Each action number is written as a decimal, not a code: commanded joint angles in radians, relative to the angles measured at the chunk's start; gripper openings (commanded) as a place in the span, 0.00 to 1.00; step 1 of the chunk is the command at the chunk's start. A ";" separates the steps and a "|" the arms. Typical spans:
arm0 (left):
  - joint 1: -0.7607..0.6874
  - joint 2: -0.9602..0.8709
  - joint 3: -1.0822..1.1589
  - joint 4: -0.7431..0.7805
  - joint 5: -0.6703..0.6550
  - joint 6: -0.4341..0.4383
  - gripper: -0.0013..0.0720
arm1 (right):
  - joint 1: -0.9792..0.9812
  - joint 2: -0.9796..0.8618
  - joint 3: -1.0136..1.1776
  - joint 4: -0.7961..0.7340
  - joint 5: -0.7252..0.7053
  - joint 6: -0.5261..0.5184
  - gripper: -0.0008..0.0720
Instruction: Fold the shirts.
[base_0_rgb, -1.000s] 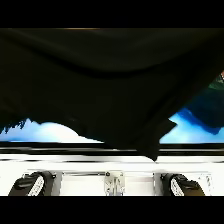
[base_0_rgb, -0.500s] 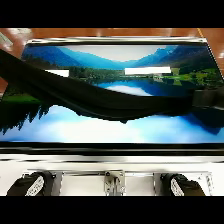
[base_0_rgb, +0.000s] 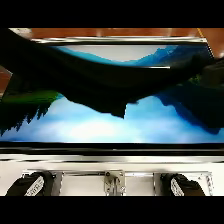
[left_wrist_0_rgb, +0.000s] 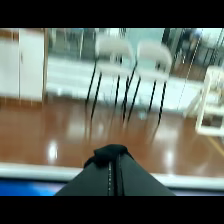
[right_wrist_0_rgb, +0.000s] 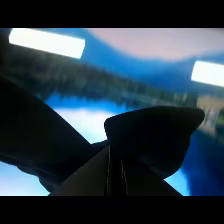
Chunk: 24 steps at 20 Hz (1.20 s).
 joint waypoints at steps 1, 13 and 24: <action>0.001 0.048 0.156 0.100 -0.066 0.008 0.07 | 0.000 0.071 0.135 -0.006 0.022 0.045 0.11; 0.001 -0.239 0.049 0.235 -0.364 -0.062 0.07 | 0.000 0.084 -0.439 -0.134 0.030 0.134 0.11; -0.170 -0.867 0.028 -0.052 -0.382 -0.198 0.07 | 0.002 -0.399 -0.545 0.014 -0.487 0.134 0.11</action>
